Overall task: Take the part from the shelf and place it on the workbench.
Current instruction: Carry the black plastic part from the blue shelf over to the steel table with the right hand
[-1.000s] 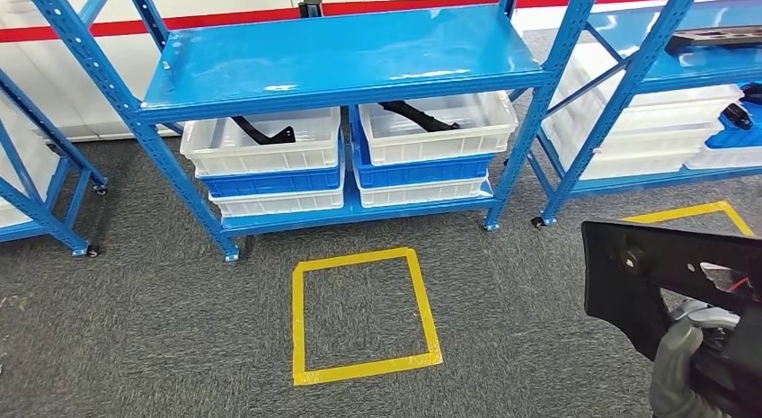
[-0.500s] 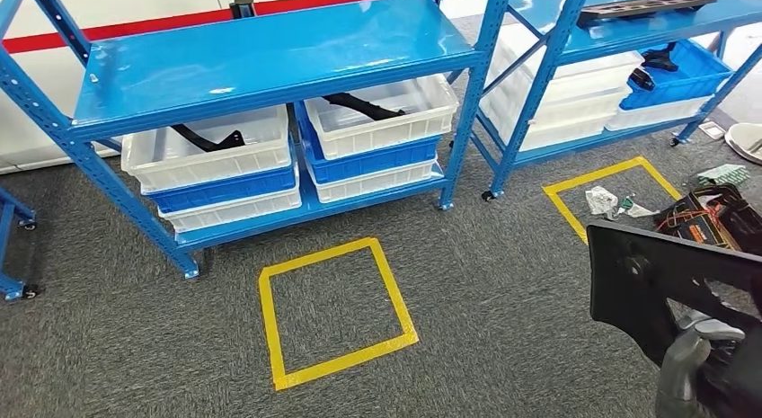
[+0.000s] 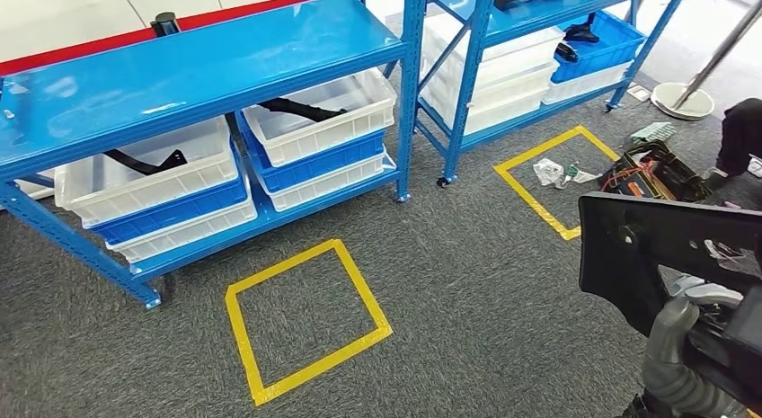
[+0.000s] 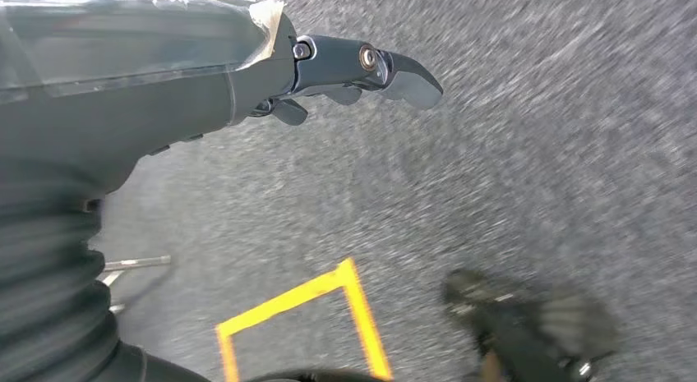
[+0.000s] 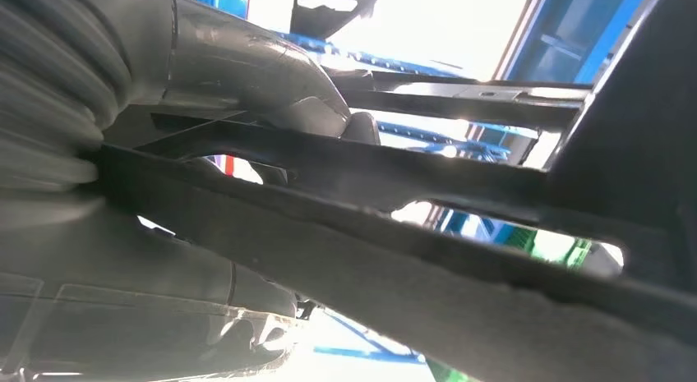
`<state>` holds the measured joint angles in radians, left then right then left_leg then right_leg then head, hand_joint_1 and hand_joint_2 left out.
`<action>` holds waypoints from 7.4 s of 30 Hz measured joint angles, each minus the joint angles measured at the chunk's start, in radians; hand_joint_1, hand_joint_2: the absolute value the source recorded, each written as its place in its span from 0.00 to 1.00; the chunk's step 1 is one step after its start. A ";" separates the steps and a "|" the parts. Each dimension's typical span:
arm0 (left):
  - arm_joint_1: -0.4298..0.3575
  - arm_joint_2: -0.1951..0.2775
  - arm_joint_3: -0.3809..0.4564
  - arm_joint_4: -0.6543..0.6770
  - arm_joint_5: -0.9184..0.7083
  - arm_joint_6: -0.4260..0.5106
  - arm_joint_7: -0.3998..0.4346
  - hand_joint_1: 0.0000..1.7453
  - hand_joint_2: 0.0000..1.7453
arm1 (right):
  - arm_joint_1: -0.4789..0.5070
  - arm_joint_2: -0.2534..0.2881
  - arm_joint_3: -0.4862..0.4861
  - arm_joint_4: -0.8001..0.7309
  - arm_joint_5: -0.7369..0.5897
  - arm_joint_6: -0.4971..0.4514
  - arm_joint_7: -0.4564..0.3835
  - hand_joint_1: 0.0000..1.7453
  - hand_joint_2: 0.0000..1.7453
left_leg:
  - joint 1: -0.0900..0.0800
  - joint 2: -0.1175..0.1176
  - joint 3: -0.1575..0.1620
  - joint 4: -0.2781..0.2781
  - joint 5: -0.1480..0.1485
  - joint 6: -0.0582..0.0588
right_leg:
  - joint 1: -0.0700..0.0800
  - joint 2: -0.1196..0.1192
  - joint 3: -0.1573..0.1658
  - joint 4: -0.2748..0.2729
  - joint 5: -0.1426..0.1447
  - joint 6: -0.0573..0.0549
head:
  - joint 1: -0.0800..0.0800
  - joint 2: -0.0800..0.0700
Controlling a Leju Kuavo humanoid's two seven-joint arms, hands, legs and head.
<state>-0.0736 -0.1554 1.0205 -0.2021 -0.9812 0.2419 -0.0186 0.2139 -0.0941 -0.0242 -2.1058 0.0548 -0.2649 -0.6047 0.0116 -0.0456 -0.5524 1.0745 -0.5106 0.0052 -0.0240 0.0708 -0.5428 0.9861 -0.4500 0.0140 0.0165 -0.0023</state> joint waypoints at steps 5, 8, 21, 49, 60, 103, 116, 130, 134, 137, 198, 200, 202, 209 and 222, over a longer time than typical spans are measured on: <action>0.000 0.007 0.023 0.001 0.022 -0.033 0.087 0.00 1.00 | -0.033 0.002 0.034 0.023 0.006 -0.001 0.001 1.00 1.00 | -0.006 -0.015 0.033 -0.089 0.027 0.021 | -0.005 0.043 -0.031 0.004 0.016 0.034 | 0.000 0.000; -0.002 0.008 0.034 0.001 0.030 -0.024 0.098 0.00 1.00 | -0.047 0.002 0.048 0.031 0.011 -0.002 0.005 1.00 1.00 | -0.003 0.028 0.029 -0.104 0.042 0.042 | 0.000 -0.024 -0.088 0.106 -0.034 0.030 | 0.010 0.000; -0.003 0.004 0.111 0.000 0.146 -0.158 0.073 0.00 1.00 | -0.122 -0.010 0.086 0.105 -0.014 0.039 0.006 1.00 1.00 | -0.004 0.140 0.021 -0.083 0.029 -0.007 | -0.007 -0.105 0.010 0.004 -0.023 0.022 | 0.009 0.000; -0.001 0.001 0.220 -0.008 0.218 -0.265 -0.063 0.00 1.00 | -0.203 0.001 0.098 0.165 0.006 0.118 0.030 1.00 1.00 | 0.011 0.155 0.031 -0.084 0.012 -0.016 | -0.028 -0.108 -0.032 0.043 -0.021 0.060 | 0.014 0.000; -0.011 -0.021 0.227 -0.008 0.212 -0.200 -0.067 0.00 1.00 | -0.239 0.028 0.106 0.169 0.021 0.128 0.054 1.00 1.00 | -0.012 0.028 -0.084 0.140 -0.073 0.035 | 0.009 0.008 -0.045 0.052 -0.015 0.010 | -0.004 0.000; -0.008 -0.034 0.240 -0.010 0.188 -0.179 -0.088 0.00 1.00 | -0.225 0.006 0.112 0.171 0.004 0.106 0.048 1.00 1.00 | -0.022 0.075 0.036 -0.106 0.033 0.057 | 0.007 -0.059 -0.203 0.295 -0.088 0.028 | -0.011 0.000; -0.015 -0.043 0.236 -0.010 0.177 -0.171 -0.086 0.00 1.00 | -0.200 0.003 0.112 0.154 0.009 0.097 0.048 1.00 1.00 | -0.019 0.068 -0.028 0.058 -0.079 0.010 | 0.001 -0.074 -0.026 0.006 0.003 0.000 | -0.022 0.000; -0.021 -0.042 0.227 -0.011 0.171 -0.174 -0.095 0.00 1.00 | -0.216 0.009 0.111 0.152 0.010 0.107 0.050 1.00 1.00 | -0.003 0.008 0.027 -0.079 0.019 0.039 | 0.002 0.004 -0.100 0.065 0.005 0.039 | -0.018 0.000; -0.017 -0.043 0.228 -0.012 0.181 -0.150 -0.091 0.00 1.00 | -0.220 0.011 0.112 0.155 0.008 0.119 0.051 1.00 1.00 | -0.013 0.070 0.019 -0.079 0.021 0.051 | 0.007 -0.057 -0.206 0.304 -0.091 0.026 | -0.011 0.000; -0.016 -0.045 0.228 -0.012 0.184 -0.142 -0.091 0.00 1.00 | -0.220 0.011 0.112 0.159 0.006 0.124 0.052 1.00 1.00 | -0.015 0.098 0.019 -0.079 0.021 0.051 | 0.007 -0.063 -0.187 0.290 -0.079 0.037 | -0.010 0.000; -0.010 -0.031 0.192 -0.015 0.122 -0.162 -0.088 0.00 1.00 | -0.254 0.021 0.067 0.204 -0.019 0.114 0.044 1.00 1.00 | 0.006 0.096 0.015 -0.070 0.014 0.033 | 0.002 -0.080 -0.155 0.223 -0.057 0.056 | 0.002 0.000; -0.010 -0.030 0.191 -0.015 0.120 -0.161 -0.091 0.00 1.00 | -0.255 0.017 0.068 0.206 -0.024 0.110 0.044 1.00 1.00 | 0.001 0.115 0.020 -0.068 0.007 0.023 | 0.005 -0.124 -0.075 0.078 -0.016 0.061 | 0.004 0.000; -0.010 -0.028 0.191 -0.015 0.118 -0.159 -0.092 0.00 1.00 | -0.255 0.014 0.068 0.208 -0.027 0.102 0.042 1.00 1.00 | -0.007 0.130 0.025 -0.069 0.002 0.014 | 0.011 -0.141 -0.046 0.027 -0.005 0.049 | 0.003 0.000; -0.011 -0.025 0.191 -0.015 0.116 -0.151 -0.105 0.00 1.00 | -0.256 0.007 0.073 0.219 -0.012 0.069 0.041 1.00 1.00 | 0.002 0.051 -0.074 0.149 -0.121 -0.008 | 0.001 -0.094 -0.046 0.025 -0.002 0.001 | -0.006 0.000; -0.007 -0.024 0.188 -0.014 0.112 -0.144 -0.110 0.00 1.00 | -0.253 -0.007 0.092 0.227 -0.003 0.073 0.037 1.00 1.00 | -0.015 0.038 -0.009 -0.060 0.024 0.015 | 0.017 -0.063 -0.046 0.025 0.000 0.013 | -0.005 0.000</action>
<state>-0.0810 -0.1798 1.2082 -0.2163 -0.8687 0.0983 -0.1290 -0.0391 -0.1011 0.0674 -1.8784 0.0517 -0.1920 -0.5680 -0.0036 -0.0081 -0.5610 1.0146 -0.4869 0.0203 -0.0068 0.0077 -0.5884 1.0113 -0.4504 0.0275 0.0111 -0.0023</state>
